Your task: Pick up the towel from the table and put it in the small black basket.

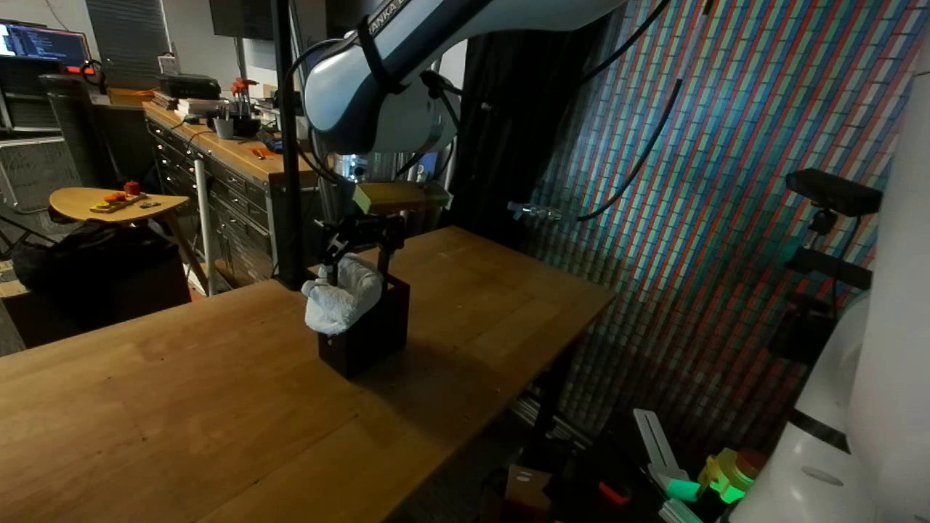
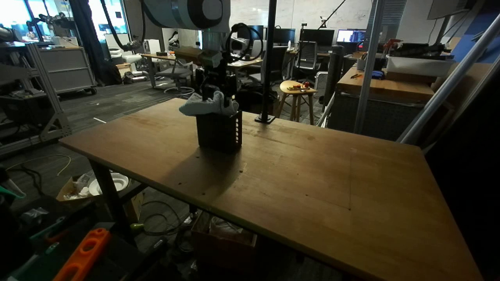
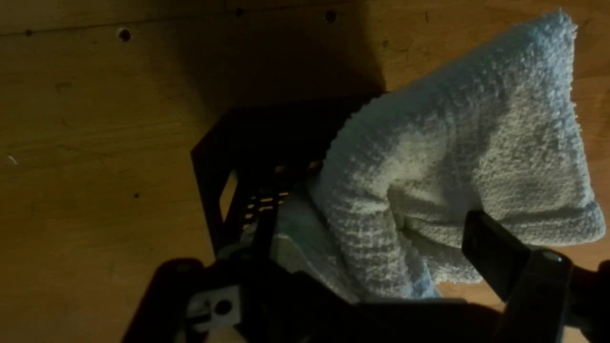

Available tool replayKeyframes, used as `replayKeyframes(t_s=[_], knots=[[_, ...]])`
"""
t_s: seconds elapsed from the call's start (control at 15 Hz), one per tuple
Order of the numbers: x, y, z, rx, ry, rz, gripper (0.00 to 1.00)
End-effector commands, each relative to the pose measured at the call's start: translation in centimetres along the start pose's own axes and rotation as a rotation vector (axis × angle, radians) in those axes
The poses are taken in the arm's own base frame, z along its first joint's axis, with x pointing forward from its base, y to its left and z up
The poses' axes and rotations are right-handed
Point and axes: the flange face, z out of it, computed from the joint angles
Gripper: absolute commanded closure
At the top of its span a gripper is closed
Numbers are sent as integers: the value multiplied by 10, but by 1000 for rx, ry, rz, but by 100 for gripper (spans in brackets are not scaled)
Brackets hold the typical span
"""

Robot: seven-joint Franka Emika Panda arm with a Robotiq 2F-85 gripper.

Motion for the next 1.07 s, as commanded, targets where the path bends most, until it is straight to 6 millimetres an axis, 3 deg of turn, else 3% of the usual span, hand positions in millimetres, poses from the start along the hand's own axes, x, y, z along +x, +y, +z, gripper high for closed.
replayKeyframes(t_s=[0.0,0.33,0.4,0.47,0.53,1.0], knots=[[-5,4,-30,-71,8,5,0],[-1,4,-60,-132,32,3,4],[1,2,-66,-136,39,1,20],[4,0,-69,-137,47,1,29],[6,-2,-72,-137,52,-4,29],[8,-12,-64,-118,56,-16,84]])
